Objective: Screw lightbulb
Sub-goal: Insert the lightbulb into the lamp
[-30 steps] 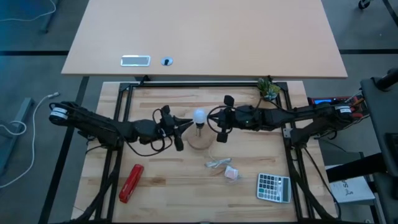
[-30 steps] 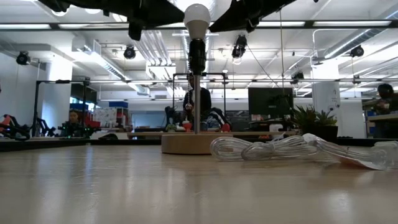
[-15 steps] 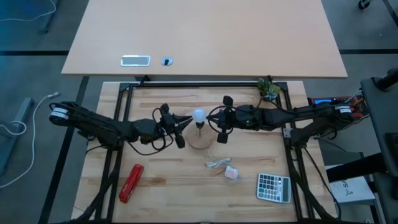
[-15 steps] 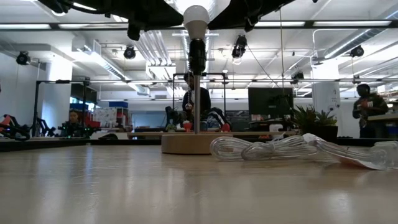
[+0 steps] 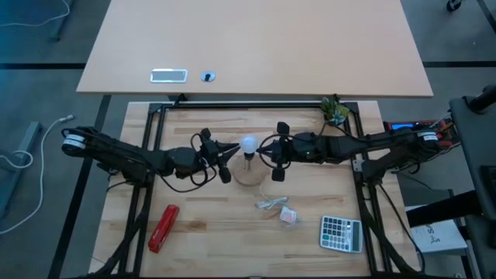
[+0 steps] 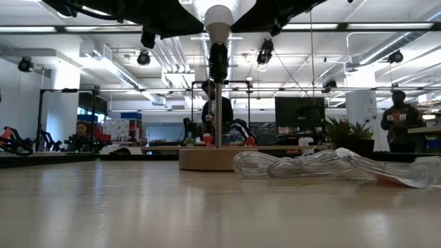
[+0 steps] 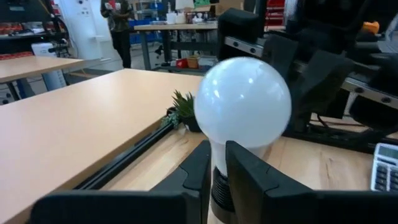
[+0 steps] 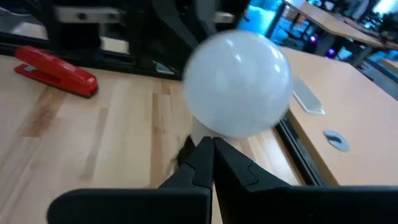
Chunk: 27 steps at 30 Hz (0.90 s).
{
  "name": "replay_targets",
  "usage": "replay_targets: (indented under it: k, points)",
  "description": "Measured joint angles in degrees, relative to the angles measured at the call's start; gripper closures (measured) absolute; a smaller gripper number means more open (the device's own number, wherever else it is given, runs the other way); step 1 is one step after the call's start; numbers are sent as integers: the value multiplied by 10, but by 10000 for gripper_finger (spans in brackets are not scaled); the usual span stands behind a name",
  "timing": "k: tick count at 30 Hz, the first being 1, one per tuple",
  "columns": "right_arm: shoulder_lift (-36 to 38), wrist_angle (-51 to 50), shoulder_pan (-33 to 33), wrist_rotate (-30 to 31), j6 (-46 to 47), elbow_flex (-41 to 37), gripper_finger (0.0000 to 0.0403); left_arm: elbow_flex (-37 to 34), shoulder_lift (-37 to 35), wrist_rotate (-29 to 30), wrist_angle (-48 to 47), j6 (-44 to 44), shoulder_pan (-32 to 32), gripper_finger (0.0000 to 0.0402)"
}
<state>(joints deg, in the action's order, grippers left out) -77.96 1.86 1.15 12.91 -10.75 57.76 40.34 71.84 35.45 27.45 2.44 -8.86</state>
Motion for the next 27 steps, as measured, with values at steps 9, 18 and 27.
replay_targets:
  k: [9, 18, 27]
  points:
    - [13, -33, 0, 36, 9, 0, 403, 0, -26, -2, -15, 10, -22, 361]
    - [10, -7, -4, 37, -4, 0, 403, 0, 4, -18, 8, 34, -24, 361]
    - [10, 0, -4, 32, -11, 0, 403, 0, 10, 5, 13, 22, -15, 361]
